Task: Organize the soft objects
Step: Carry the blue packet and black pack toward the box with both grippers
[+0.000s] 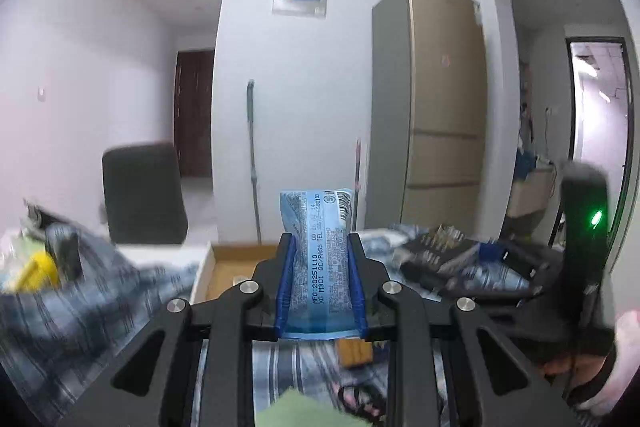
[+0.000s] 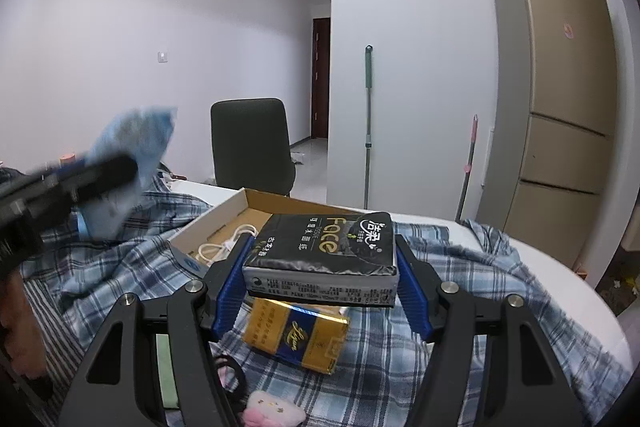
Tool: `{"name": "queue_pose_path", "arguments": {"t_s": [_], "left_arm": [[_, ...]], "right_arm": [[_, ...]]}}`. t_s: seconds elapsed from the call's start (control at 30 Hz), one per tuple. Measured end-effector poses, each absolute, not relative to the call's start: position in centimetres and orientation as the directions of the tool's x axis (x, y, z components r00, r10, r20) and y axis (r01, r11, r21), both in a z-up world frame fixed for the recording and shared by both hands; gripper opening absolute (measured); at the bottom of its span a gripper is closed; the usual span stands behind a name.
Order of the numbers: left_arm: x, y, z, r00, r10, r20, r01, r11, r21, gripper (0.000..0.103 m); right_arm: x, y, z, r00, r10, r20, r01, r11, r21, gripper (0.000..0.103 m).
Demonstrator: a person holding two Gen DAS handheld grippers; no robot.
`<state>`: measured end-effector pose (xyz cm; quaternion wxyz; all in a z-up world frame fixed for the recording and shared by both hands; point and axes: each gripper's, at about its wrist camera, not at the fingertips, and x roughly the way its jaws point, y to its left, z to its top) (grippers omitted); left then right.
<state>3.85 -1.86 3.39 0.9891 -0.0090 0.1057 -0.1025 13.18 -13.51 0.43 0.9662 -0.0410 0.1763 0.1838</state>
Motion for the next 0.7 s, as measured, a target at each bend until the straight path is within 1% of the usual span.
{"name": "queue_pose_path", "arguments": {"t_s": [0.07, 0.17, 0.27, 0.3, 0.47, 0.6, 0.7], "left_arm": [[3.8, -1.9, 5.5, 0.967, -0.200, -0.158, 0.201, 0.980, -0.010, 0.026], [4.5, -1.6, 7.8, 0.978, -0.185, -0.091, 0.188, 0.982, 0.021, 0.026], [6.0, -1.3, 9.5, 0.990, -0.137, -0.028, 0.138, 0.990, 0.040, 0.026], [6.7, -1.1, 9.8, 0.992, -0.124, -0.012, 0.125, 0.992, 0.028, 0.026], [10.6, 0.2, 9.3, 0.995, -0.101, -0.026, 0.101, 0.995, -0.016, 0.026], [14.7, 1.4, 7.5, 0.991, -0.083, -0.107, 0.082, 0.997, -0.016, 0.026], [17.0, 2.6, 5.8, 0.984, -0.075, -0.161, 0.071, 0.997, -0.026, 0.026]], "right_arm": [[13.4, -13.1, 2.0, 0.871, 0.350, -0.345, -0.379, 0.925, -0.020, 0.065], [13.9, -12.5, 4.5, 0.897, 0.339, -0.283, -0.363, 0.931, -0.035, 0.065], [15.4, -12.0, 6.2, 0.924, 0.304, -0.234, -0.319, 0.947, -0.030, 0.065], [16.3, -11.7, 6.5, 0.930, 0.287, -0.229, -0.300, 0.954, -0.021, 0.065], [20.7, -10.2, 6.3, 0.937, 0.240, -0.254, -0.252, 0.968, -0.014, 0.065], [23.2, -10.1, 5.0, 0.919, 0.240, -0.311, -0.241, 0.970, 0.037, 0.065], [24.6, -9.9, 3.5, 0.910, 0.223, -0.350, -0.222, 0.974, 0.044, 0.065]]}}
